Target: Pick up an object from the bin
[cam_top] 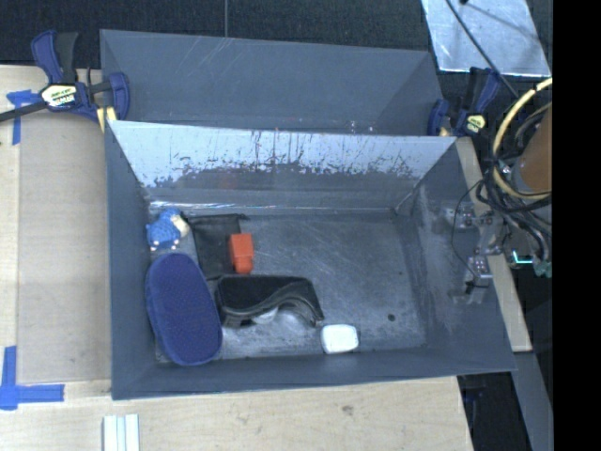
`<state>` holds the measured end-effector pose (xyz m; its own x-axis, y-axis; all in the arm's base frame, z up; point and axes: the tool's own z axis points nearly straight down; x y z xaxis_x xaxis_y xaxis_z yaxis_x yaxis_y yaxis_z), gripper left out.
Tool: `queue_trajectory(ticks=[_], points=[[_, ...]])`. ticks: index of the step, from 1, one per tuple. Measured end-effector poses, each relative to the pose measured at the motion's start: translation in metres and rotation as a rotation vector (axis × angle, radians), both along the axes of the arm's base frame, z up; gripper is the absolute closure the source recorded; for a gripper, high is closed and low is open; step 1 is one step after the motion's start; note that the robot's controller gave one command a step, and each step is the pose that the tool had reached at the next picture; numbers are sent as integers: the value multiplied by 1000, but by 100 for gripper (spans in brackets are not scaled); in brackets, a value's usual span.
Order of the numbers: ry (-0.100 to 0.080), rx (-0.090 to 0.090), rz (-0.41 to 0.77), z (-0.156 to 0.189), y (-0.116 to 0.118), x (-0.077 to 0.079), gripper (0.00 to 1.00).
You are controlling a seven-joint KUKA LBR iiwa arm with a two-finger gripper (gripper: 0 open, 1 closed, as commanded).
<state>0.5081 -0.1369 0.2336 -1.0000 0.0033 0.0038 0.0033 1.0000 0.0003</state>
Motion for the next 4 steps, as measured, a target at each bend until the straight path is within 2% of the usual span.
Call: queue_trajectory(ticks=[1, 2, 3, 4], points=[[1, 3, 106, -105, 58, 0, 0], [-13, -6, 68, -43, 0, -1, 0], [-1, 3, 194, -167, 67, 10, 0], [-12, 0, 286, -162, 140, -20, 0]])
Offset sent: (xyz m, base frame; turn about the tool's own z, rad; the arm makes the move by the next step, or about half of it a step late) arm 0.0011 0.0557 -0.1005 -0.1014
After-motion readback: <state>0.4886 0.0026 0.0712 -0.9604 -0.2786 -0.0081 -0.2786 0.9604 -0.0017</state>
